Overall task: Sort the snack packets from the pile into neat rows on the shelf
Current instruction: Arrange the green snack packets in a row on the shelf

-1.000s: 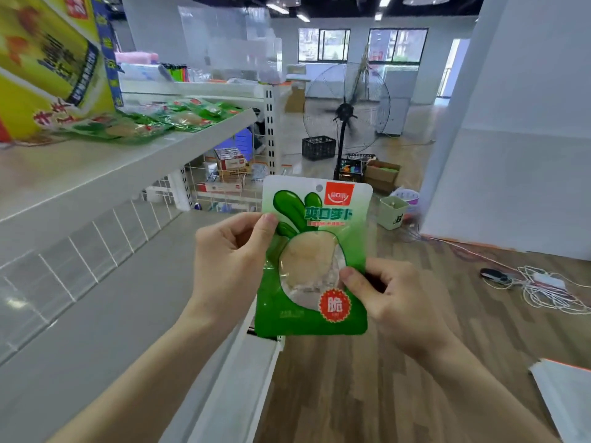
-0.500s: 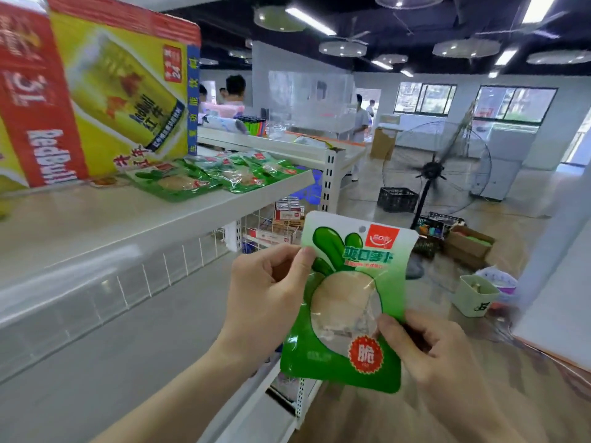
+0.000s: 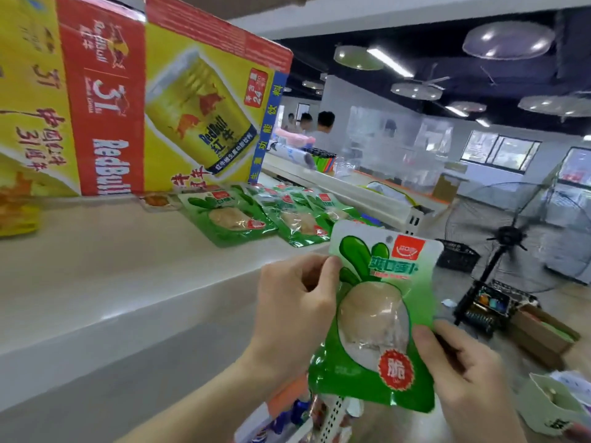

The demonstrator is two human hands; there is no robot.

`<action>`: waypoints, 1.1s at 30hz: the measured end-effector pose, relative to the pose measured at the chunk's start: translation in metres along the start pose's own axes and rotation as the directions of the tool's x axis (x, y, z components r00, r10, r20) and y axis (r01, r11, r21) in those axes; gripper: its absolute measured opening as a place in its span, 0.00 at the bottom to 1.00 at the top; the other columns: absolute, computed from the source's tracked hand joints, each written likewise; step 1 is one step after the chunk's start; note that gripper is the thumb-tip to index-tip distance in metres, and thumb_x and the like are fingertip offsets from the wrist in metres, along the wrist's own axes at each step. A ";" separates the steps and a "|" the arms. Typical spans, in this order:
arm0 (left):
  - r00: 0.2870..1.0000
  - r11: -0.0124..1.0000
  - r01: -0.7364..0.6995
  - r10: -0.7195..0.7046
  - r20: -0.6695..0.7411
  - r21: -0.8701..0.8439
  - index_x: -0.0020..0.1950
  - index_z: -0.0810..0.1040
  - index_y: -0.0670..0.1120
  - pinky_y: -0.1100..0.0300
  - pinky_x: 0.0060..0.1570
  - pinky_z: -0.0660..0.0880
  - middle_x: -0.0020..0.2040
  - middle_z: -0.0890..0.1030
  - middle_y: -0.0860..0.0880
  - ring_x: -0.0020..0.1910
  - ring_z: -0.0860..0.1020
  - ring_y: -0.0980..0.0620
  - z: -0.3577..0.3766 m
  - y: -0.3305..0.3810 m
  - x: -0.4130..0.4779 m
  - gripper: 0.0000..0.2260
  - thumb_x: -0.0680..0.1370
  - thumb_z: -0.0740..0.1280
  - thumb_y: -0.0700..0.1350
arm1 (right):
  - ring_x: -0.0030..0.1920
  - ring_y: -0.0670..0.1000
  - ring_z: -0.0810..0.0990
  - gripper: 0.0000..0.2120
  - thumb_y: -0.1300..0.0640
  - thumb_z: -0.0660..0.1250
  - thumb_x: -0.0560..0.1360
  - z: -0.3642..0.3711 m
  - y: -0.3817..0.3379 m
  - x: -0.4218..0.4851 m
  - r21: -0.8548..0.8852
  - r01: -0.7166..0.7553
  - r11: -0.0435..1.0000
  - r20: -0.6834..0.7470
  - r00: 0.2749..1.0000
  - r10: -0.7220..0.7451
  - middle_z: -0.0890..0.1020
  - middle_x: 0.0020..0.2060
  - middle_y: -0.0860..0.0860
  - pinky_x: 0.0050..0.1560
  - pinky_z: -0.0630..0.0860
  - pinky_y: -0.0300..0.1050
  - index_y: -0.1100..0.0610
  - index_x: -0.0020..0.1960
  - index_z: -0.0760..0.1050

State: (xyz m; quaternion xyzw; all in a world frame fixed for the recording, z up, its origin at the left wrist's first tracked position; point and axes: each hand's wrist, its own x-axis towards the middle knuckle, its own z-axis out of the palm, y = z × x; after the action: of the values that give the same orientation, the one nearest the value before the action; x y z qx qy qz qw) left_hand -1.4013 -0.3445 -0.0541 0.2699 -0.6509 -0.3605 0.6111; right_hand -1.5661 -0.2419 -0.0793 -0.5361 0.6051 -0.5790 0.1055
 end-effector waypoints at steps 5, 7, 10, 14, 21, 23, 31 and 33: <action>0.996 0.990 -0.042 0.052 -0.076 0.134 0.40 0.86 0.43 0.48 0.28 0.74 0.32 0.83 0.49 0.31 0.79 0.46 -0.010 -0.014 0.014 0.10 0.80 0.69 0.42 | 0.24 0.53 0.74 0.07 0.50 0.68 0.72 0.020 0.006 0.035 0.076 0.089 0.993 0.015 0.996 -0.090 0.78 0.26 0.59 0.22 0.66 0.44 0.49 0.37 0.82; 0.992 0.977 -0.047 0.070 -0.105 0.206 0.39 0.84 0.41 0.46 0.28 0.73 0.32 0.82 0.47 0.31 0.78 0.44 -0.015 -0.018 0.018 0.12 0.80 0.68 0.44 | 0.23 0.55 0.73 0.08 0.50 0.70 0.75 0.032 0.017 0.046 0.099 0.141 0.985 0.059 0.987 -0.147 0.77 0.25 0.58 0.22 0.64 0.46 0.48 0.38 0.82; 0.978 0.950 -0.042 0.102 -0.182 0.309 0.39 0.84 0.40 0.46 0.29 0.75 0.33 0.83 0.47 0.32 0.79 0.44 -0.019 -0.018 0.023 0.11 0.79 0.68 0.44 | 0.22 0.49 0.70 0.10 0.54 0.69 0.75 0.045 0.032 0.066 0.196 0.167 0.966 0.139 0.971 -0.196 0.75 0.24 0.55 0.21 0.61 0.39 0.49 0.35 0.80; 0.945 0.898 0.032 0.116 -0.306 0.439 0.38 0.85 0.43 0.56 0.28 0.75 0.32 0.83 0.52 0.31 0.80 0.51 -0.017 -0.006 0.032 0.11 0.79 0.68 0.42 | 0.24 0.55 0.72 0.18 0.42 0.65 0.74 0.053 0.034 0.100 0.316 0.238 0.918 0.259 0.910 -0.325 0.75 0.26 0.58 0.21 0.65 0.47 0.56 0.37 0.78; 0.827 0.787 0.110 0.266 -0.495 0.607 0.37 0.85 0.49 0.55 0.32 0.78 0.34 0.84 0.58 0.33 0.81 0.55 -0.024 0.021 0.061 0.10 0.78 0.70 0.42 | 0.26 0.49 0.63 0.17 0.53 0.63 0.77 0.082 0.016 0.172 0.485 0.366 0.794 0.403 0.713 -0.575 0.66 0.24 0.50 0.27 0.60 0.46 0.59 0.32 0.67; 0.783 0.749 0.150 0.308 -0.540 0.645 0.39 0.85 0.43 0.49 0.35 0.78 0.33 0.84 0.49 0.32 0.80 0.49 -0.035 0.014 0.070 0.10 0.78 0.70 0.43 | 0.26 0.46 0.61 0.19 0.55 0.63 0.77 0.099 0.012 0.184 0.462 0.451 0.764 0.380 0.677 -0.630 0.63 0.23 0.51 0.29 0.59 0.44 0.62 0.31 0.64; 0.795 0.576 0.333 0.254 -0.551 0.746 0.31 0.81 0.38 0.61 0.28 0.66 0.28 0.80 0.43 0.29 0.73 0.49 -0.082 -0.018 0.113 0.14 0.76 0.68 0.40 | 0.26 0.45 0.64 0.24 0.54 0.66 0.77 0.164 0.001 0.237 0.269 0.606 0.748 0.474 0.593 -0.651 0.69 0.22 0.44 0.30 0.60 0.48 0.51 0.25 0.62; 0.832 0.509 0.368 0.192 -0.520 0.778 0.27 0.77 0.38 0.64 0.25 0.62 0.25 0.76 0.44 0.27 0.69 0.47 -0.088 -0.025 0.123 0.15 0.75 0.67 0.39 | 0.27 0.44 0.67 0.24 0.55 0.67 0.78 0.169 0.001 0.244 0.213 0.612 0.761 0.531 0.581 -0.616 0.70 0.22 0.43 0.32 0.60 0.46 0.50 0.25 0.63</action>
State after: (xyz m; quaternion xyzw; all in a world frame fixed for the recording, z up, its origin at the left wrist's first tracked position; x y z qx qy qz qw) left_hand -1.3295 -0.4693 -0.0006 0.6601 -0.5235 0.0686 0.5344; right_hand -1.5386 -0.5292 -0.0119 -0.8591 0.3194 -0.3924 0.0772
